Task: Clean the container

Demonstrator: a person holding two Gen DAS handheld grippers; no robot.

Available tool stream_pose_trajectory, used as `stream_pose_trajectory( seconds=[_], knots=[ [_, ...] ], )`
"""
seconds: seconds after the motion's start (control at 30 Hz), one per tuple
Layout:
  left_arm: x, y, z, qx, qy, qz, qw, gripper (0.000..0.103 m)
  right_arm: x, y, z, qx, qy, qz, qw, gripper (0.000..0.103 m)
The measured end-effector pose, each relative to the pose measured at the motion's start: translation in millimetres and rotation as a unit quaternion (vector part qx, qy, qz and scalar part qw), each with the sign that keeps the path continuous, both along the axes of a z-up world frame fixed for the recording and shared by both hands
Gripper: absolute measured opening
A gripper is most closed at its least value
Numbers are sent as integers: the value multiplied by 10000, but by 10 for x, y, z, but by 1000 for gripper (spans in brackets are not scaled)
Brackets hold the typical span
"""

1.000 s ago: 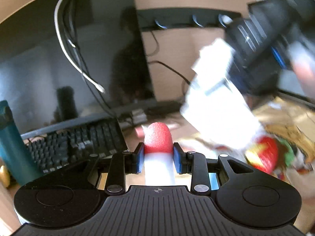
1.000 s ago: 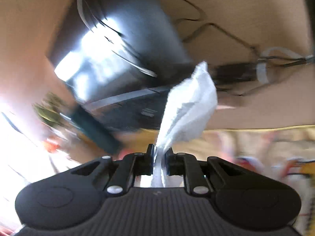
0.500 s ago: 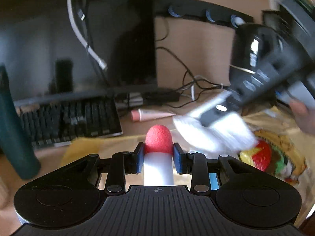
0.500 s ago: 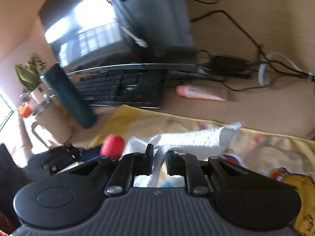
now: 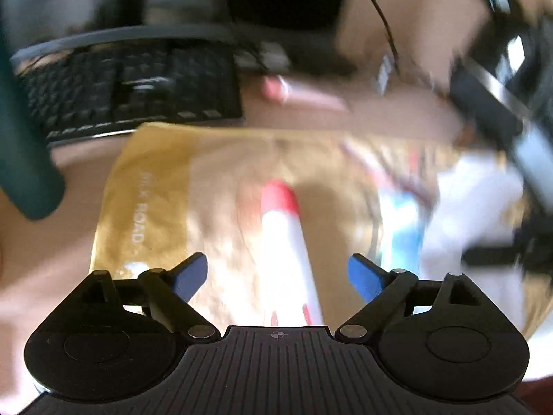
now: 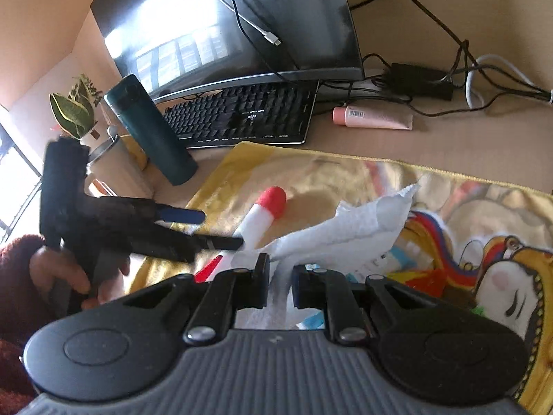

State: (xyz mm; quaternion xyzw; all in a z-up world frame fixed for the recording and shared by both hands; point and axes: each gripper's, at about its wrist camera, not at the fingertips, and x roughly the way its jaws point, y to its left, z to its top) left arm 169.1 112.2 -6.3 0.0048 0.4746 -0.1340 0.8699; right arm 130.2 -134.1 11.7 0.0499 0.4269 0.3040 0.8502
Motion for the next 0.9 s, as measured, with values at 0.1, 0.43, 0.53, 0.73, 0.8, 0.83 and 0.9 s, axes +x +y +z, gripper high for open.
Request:
stream_pose_trajectory(
  seconds=[0.1,0.43,0.53,0.73,0.8,0.83,0.9],
  knots=[
    [24,-315,-154,985,111,-635,9931,89,-48,10,4,39,-55,25,10000,16],
    [266,358,-125,-2919,1091,842,9465,35,-109,-195,82,295,-248,-301,9988,16],
    [248,548,-283,-3992,1307,1554,8941,33,-165,-200,187,729,-286,-48,9969,16],
    [218,487,-405,-3988,1496,1734,8880,34,-263,182,369,1272,-220,1170,9847,16],
    [223,457,-433,-3911,1510,1736,8911,35,-199,358,221,864,7,1210,9889,18],
    [220,454,-443,-3899,1522,1742,8913,36,-154,407,121,704,170,1180,9904,18],
    [203,451,-463,-3902,1529,1752,8909,39,-69,404,-62,534,534,1019,9919,18]
  ],
)
